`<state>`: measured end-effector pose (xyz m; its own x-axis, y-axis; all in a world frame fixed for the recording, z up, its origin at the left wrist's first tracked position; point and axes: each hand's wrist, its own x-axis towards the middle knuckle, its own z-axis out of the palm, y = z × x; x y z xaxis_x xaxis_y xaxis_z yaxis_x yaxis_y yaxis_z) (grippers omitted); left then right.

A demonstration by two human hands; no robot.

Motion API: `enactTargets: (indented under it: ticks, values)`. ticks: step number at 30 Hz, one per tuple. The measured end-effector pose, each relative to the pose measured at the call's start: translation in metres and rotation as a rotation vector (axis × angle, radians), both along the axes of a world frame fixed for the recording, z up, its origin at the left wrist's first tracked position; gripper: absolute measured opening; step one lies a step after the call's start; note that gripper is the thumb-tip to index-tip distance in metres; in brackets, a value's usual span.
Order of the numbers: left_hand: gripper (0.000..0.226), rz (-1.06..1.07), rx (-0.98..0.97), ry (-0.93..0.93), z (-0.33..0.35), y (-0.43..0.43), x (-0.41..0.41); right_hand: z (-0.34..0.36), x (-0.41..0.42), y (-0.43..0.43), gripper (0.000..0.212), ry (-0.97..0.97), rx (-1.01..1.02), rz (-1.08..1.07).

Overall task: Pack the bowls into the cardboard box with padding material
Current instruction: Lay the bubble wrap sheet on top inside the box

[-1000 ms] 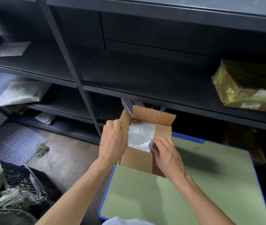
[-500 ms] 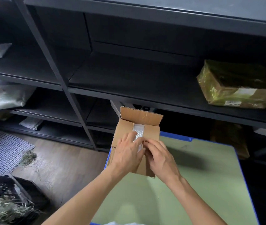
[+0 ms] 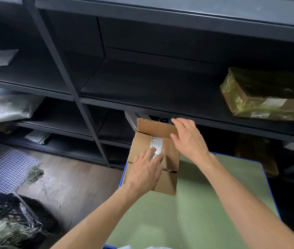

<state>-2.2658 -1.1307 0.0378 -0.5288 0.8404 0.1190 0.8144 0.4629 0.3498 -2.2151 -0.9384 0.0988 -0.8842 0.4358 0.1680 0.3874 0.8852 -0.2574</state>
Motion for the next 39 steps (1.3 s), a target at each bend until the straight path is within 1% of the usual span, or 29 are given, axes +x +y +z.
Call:
enactTargets:
  ticks: [2,6,9,12,16,17,19,22,24,27,31,33,34,36,37,39]
  values:
    - [0.036,-0.021,-0.005,-0.006,-0.002,-0.005,0.0,-0.007,0.001,-0.008,0.048,-0.029,0.01,0.011]
    - [0.036,-0.065,0.031,-0.013,0.001,-0.015,0.004,-0.028,0.016,-0.033,0.033,0.044,0.004,0.088]
    - [0.039,-0.118,0.042,-0.005,0.004,-0.026,0.006,-0.042,0.026,-0.043,0.032,0.031,-0.05,0.095]
    - [0.052,-0.18,-0.012,0.014,0.001,-0.041,0.009,-0.052,0.033,-0.05,0.035,0.013,-0.074,0.071]
    - [0.082,-0.239,-0.128,0.095,-0.003,-0.045,0.012,-0.055,0.033,-0.052,0.034,0.019,-0.102,0.043]
    - [0.083,-0.243,-0.129,0.114,-0.002,-0.043,0.012,-0.054,0.032,-0.052,0.033,0.019,-0.112,0.036]
    - [0.073,-0.247,-0.083,0.124,0.003,-0.042,0.011,-0.05,0.031,-0.051,0.032,0.015,-0.139,0.036]
    - [0.039,-0.273,-0.003,0.093,0.013,-0.045,0.004,-0.045,0.028,-0.043,0.033,-0.026,-0.232,0.029]
    - [0.028,-0.284,0.055,0.09,0.019,-0.045,-0.004,-0.039,0.026,-0.035,0.039,-0.071,-0.329,0.017]
    - [0.027,-0.253,0.135,0.135,0.027,-0.037,-0.024,-0.03,0.023,-0.03,0.046,-0.137,-0.385,0.003]
    - [0.038,-0.168,0.121,0.166,0.03,-0.018,-0.052,-0.014,0.02,-0.031,0.05,-0.181,-0.401,-0.033]
    - [0.033,-0.141,0.124,0.151,0.026,-0.01,-0.059,-0.009,0.02,-0.03,0.047,-0.165,-0.406,-0.064]
    - [0.031,-0.132,0.128,0.138,0.022,-0.007,-0.062,-0.01,0.02,-0.03,0.043,-0.152,-0.367,-0.049]
    - [0.032,-0.116,0.113,0.109,0.016,-0.003,-0.067,-0.019,0.023,-0.03,0.025,-0.136,-0.256,0.011]
    - [0.033,-0.104,0.113,0.102,0.012,-0.002,-0.069,-0.025,0.026,-0.032,0.02,-0.131,-0.22,0.037]
    - [0.035,-0.07,0.131,0.096,0.006,-0.001,-0.07,-0.04,0.03,-0.037,0.032,-0.111,-0.178,0.059]
